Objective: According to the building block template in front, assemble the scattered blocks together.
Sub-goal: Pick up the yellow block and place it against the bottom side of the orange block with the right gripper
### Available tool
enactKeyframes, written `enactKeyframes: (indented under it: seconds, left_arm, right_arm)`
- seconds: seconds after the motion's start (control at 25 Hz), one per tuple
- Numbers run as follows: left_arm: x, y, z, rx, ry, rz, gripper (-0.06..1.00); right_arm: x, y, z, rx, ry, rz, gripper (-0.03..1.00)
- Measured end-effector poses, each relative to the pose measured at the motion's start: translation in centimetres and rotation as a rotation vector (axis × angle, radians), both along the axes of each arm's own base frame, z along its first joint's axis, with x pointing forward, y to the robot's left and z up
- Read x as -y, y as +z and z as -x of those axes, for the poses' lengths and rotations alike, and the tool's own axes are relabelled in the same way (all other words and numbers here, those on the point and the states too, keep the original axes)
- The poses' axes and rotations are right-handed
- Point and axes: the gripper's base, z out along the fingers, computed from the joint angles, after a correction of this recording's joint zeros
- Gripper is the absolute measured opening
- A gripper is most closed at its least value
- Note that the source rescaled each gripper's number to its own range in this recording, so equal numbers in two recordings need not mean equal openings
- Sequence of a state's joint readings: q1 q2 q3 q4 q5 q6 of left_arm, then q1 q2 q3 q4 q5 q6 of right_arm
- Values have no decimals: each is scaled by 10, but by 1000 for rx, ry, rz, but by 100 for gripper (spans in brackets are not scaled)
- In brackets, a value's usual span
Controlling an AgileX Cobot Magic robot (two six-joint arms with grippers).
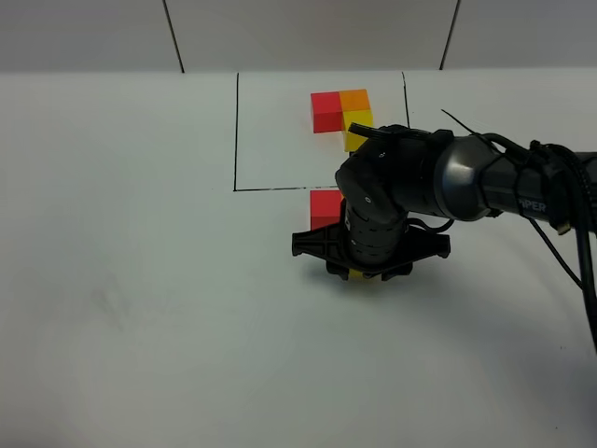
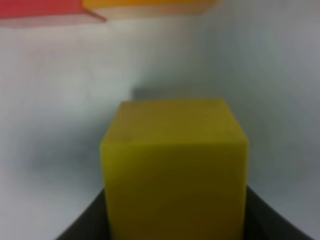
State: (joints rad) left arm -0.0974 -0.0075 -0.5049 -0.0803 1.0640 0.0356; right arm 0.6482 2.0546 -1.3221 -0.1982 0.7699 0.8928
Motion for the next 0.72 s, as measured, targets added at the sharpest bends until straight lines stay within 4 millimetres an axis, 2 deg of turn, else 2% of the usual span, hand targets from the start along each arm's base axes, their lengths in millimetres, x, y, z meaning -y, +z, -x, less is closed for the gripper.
enactKeyframes:
  seconds: [0.36, 0.72]
  left_arm:
    - [0, 0, 0, 0, 0, 0, 23]
    - [0, 0, 0, 0, 0, 0, 23]
  right_arm:
    - [-5, -12, -10, -5, 20, 28, 25]
    - [-6, -14, -12, -6, 47, 38, 25]
